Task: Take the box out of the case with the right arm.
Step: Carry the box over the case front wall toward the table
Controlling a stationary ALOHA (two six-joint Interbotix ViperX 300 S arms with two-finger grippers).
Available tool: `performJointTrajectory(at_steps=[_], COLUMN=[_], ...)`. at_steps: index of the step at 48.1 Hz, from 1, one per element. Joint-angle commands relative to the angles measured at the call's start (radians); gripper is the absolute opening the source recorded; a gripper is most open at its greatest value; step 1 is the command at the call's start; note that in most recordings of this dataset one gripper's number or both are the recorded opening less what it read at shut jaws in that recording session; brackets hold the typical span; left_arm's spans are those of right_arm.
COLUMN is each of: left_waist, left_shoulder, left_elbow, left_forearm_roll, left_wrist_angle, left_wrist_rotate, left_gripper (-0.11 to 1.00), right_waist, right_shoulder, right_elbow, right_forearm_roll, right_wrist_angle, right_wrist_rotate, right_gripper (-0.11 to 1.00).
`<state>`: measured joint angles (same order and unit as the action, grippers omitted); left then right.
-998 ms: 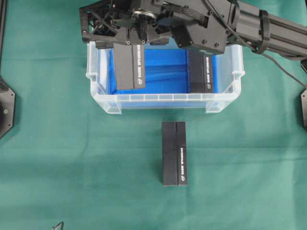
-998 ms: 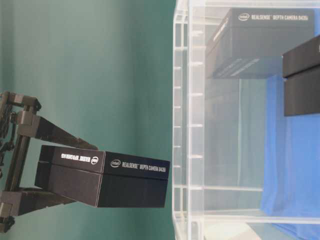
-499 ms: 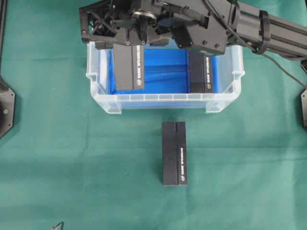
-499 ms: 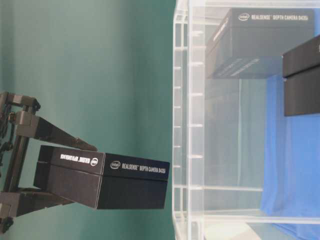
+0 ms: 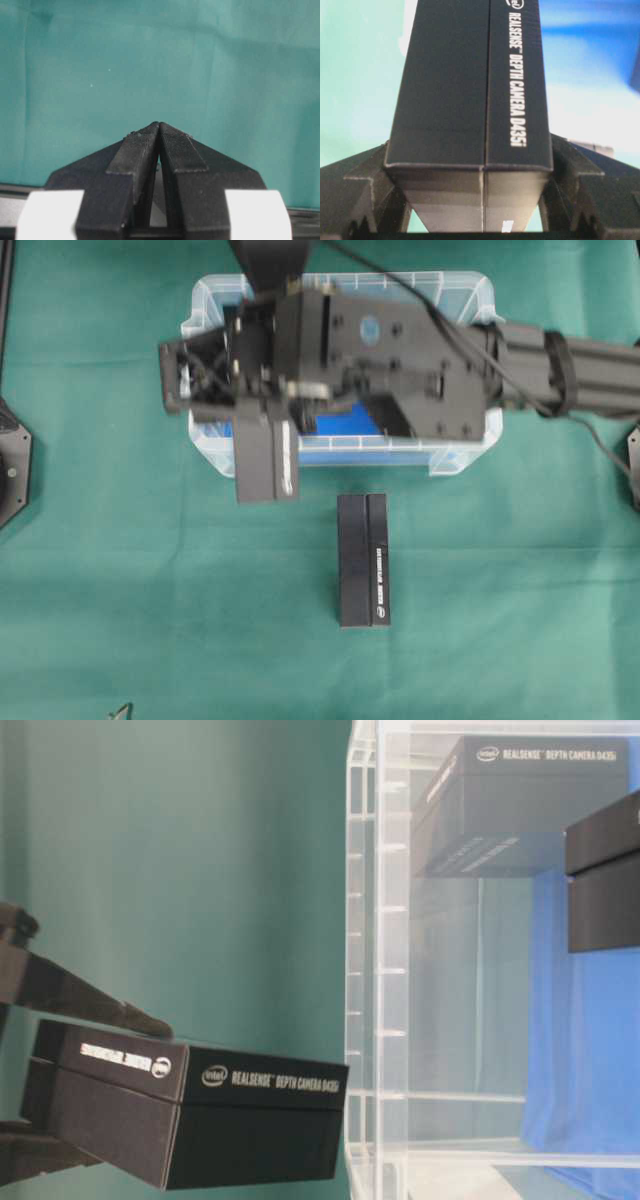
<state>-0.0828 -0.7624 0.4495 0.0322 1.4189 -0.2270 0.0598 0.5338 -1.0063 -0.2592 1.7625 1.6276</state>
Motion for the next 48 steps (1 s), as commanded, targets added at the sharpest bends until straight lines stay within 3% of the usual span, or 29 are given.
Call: performJointTrajectory(at_steps=[1,23,48], left_waist=[0.003,0.003,0.003], left_shoulder=[0.005,0.005,0.005], left_elbow=[-0.028,-0.028,-0.028], left_forearm_roll=[0.003,0.002,0.002], left_wrist_angle=[-0.006,-0.006,-0.006], left_wrist_rotate=[0.0,-0.002,-0.005], left_gripper=[0.0,0.0,0.0], right_waist=[0.041,0.218,0.233], right_shoulder=[-0.071,-0.058,-0.057], right_elbow=[-0.031,-0.031,-0.031], right_forearm_roll=[-0.009,-0.029,-0.025], right_wrist_angle=[0.014,0.017,0.011], right_wrist_rotate=[0.026,0.221,0.229], right_gripper=[0.68,0.68,0.68])
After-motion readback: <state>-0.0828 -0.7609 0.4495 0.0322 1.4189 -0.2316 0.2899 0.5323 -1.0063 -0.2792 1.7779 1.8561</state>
